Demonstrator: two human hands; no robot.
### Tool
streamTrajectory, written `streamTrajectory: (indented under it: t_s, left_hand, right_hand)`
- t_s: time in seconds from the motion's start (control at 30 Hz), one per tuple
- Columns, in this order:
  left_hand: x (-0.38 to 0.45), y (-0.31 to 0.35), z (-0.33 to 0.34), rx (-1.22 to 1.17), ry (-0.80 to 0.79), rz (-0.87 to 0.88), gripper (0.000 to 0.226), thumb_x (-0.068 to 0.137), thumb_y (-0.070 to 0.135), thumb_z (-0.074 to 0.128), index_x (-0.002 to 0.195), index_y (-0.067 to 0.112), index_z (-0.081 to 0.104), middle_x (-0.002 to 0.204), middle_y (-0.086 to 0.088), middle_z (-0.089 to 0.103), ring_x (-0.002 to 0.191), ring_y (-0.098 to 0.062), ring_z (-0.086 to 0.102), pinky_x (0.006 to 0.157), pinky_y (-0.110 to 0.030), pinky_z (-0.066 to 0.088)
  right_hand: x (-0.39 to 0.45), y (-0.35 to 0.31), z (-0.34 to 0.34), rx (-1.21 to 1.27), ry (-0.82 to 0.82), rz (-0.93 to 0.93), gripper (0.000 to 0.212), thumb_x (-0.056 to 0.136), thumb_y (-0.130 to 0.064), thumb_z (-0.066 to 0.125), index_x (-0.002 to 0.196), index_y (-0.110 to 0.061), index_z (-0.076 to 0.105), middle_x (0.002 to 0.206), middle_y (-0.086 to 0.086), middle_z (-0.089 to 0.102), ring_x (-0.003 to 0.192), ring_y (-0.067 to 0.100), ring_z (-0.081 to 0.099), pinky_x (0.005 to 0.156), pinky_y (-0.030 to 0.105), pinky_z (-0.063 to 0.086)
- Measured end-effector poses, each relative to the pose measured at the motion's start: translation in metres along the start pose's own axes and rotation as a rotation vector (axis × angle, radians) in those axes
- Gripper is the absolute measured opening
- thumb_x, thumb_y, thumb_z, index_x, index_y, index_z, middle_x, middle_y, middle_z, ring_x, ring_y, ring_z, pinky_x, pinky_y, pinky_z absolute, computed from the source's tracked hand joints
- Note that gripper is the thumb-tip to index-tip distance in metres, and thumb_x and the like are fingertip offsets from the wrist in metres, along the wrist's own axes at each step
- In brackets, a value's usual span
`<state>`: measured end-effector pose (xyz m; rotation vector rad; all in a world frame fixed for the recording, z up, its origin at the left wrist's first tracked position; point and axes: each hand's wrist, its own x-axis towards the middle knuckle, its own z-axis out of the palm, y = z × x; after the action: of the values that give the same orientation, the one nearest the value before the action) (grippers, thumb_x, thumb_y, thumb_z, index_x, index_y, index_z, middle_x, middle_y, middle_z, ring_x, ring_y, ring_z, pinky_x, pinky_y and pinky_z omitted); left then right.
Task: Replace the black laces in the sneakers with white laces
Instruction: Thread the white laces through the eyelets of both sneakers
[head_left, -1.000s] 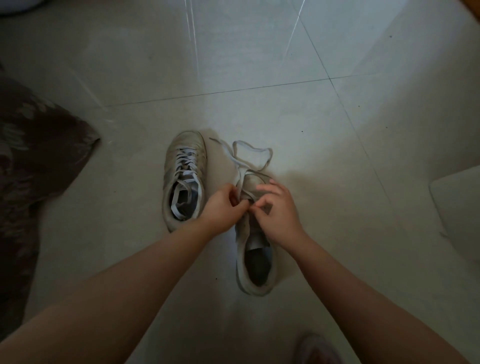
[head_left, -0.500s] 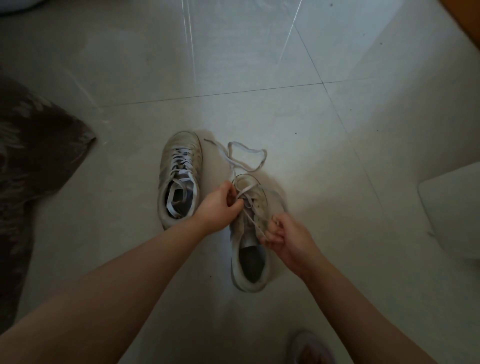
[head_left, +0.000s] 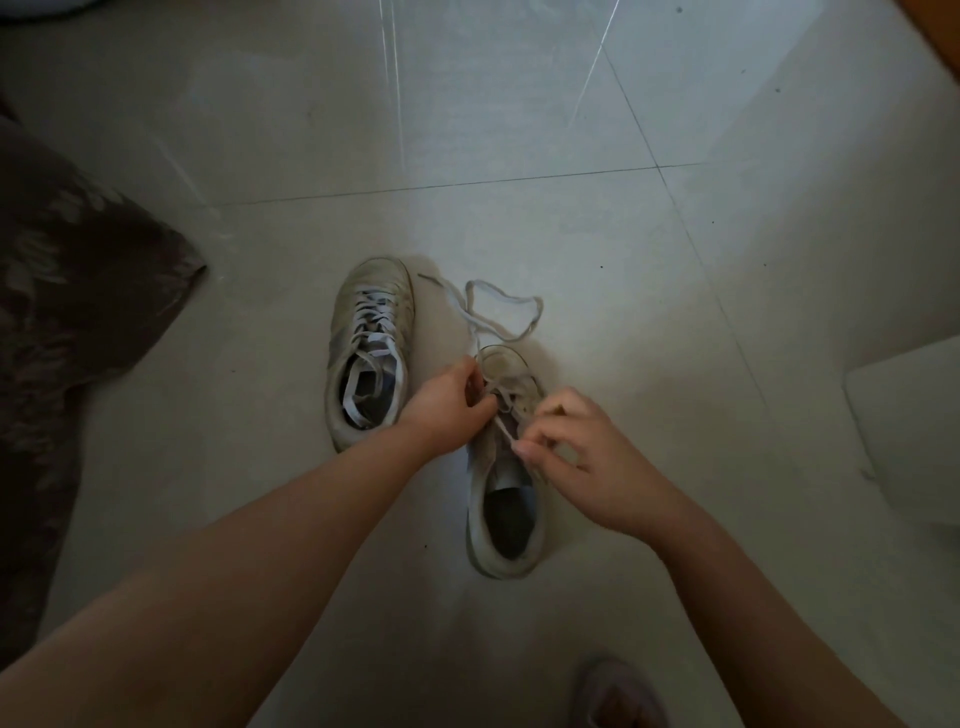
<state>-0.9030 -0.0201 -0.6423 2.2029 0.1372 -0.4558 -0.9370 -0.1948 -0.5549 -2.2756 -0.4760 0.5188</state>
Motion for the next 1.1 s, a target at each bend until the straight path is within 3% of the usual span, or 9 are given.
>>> streamTrajectory:
  t_s: [0.1,0.23,0.4,0.5,0.73,0.8,0.9,0.97,1.1]
  left_hand:
    - [0.001,0.001,-0.002,0.003,-0.015,0.008,0.017,0.086,0.024,0.059,0.084,0.018,0.044,0.070,0.007,0.046,0.064,-0.014,0.045,0.062,-0.024,0.032]
    - [0.002,0.002,-0.005,0.010,-0.059,0.022,0.015,0.088,0.026,0.058,0.086,0.017,0.046,0.069,0.006,0.047,0.061,-0.008,0.044,0.055,-0.023,0.034]
    - [0.001,-0.001,-0.006,-0.039,-0.067,0.016,0.015,0.088,0.025,0.059,0.086,0.017,0.047,0.068,0.005,0.049,0.064,-0.013,0.047,0.056,-0.022,0.038]
    - [0.001,0.000,-0.007,0.003,-0.063,0.025,0.015,0.088,0.027,0.059,0.087,0.017,0.048,0.069,0.005,0.049,0.064,-0.012,0.047,0.058,-0.026,0.036]
    - [0.001,-0.001,-0.005,0.014,-0.058,0.029,0.015,0.089,0.028,0.058,0.089,0.017,0.047,0.072,0.006,0.049,0.069,-0.016,0.049,0.065,-0.025,0.035]
    - [0.002,-0.001,-0.007,0.027,-0.063,0.029,0.015,0.089,0.027,0.057,0.089,0.017,0.046,0.071,0.006,0.047,0.068,-0.016,0.048,0.064,-0.025,0.035]
    - [0.002,-0.002,-0.007,0.005,-0.076,0.019,0.014,0.090,0.027,0.057,0.088,0.018,0.046,0.069,0.005,0.048,0.063,-0.012,0.046,0.058,-0.025,0.035]
    - [0.002,-0.002,-0.007,-0.020,-0.076,0.010,0.015,0.090,0.027,0.058,0.088,0.018,0.047,0.069,0.005,0.048,0.063,-0.012,0.046,0.060,-0.026,0.036]
    - [0.001,-0.001,-0.006,-0.010,-0.065,0.014,0.015,0.090,0.027,0.058,0.088,0.017,0.047,0.068,0.005,0.048,0.062,-0.012,0.046,0.059,-0.026,0.036]
  right_hand:
    - [-0.017,-0.012,0.007,0.616,0.011,0.090,0.028,0.093,-0.025,0.046,0.073,-0.017,0.064,0.102,-0.004,0.068,0.107,0.006,0.060,0.094,0.014,0.041]
    - [-0.012,-0.002,0.015,1.438,0.375,0.478,0.042,0.097,-0.012,0.034,0.055,-0.019,0.036,0.045,-0.003,0.027,0.037,0.009,0.025,0.044,0.021,0.037]
    - [-0.002,0.016,0.014,-0.034,0.119,0.519,0.027,0.094,-0.041,0.052,0.083,-0.017,0.048,0.067,-0.002,0.049,0.058,0.013,0.049,0.047,0.024,0.032]
    - [0.002,0.010,0.013,-0.429,-0.207,0.392,0.037,0.095,-0.047,0.045,0.064,-0.026,0.043,0.064,-0.005,0.047,0.065,0.017,0.050,0.050,0.028,0.031]
    - [-0.014,-0.035,-0.015,0.211,-0.140,-0.006,0.034,0.096,-0.022,0.052,0.062,-0.026,0.056,0.112,-0.007,0.062,0.096,-0.008,0.057,0.080,0.007,0.041]
    - [-0.018,-0.037,-0.013,0.548,-0.189,0.094,0.038,0.096,-0.023,0.046,0.062,-0.016,0.061,0.085,-0.001,0.069,0.077,0.000,0.063,0.083,0.023,0.052]
    - [-0.014,-0.023,-0.001,1.093,0.151,0.325,0.041,0.089,-0.024,0.047,0.049,-0.017,0.039,0.046,0.001,0.030,0.040,0.013,0.032,0.064,0.029,0.053]
    - [-0.007,-0.008,0.006,1.025,0.305,0.524,0.039,0.093,-0.021,0.052,0.057,-0.018,0.036,0.049,-0.001,0.026,0.037,0.010,0.025,0.044,0.025,0.036]
    - [0.003,0.003,0.019,0.169,0.070,0.683,0.023,0.091,-0.039,0.056,0.084,-0.018,0.051,0.066,-0.004,0.049,0.052,0.009,0.044,0.042,0.020,0.031]
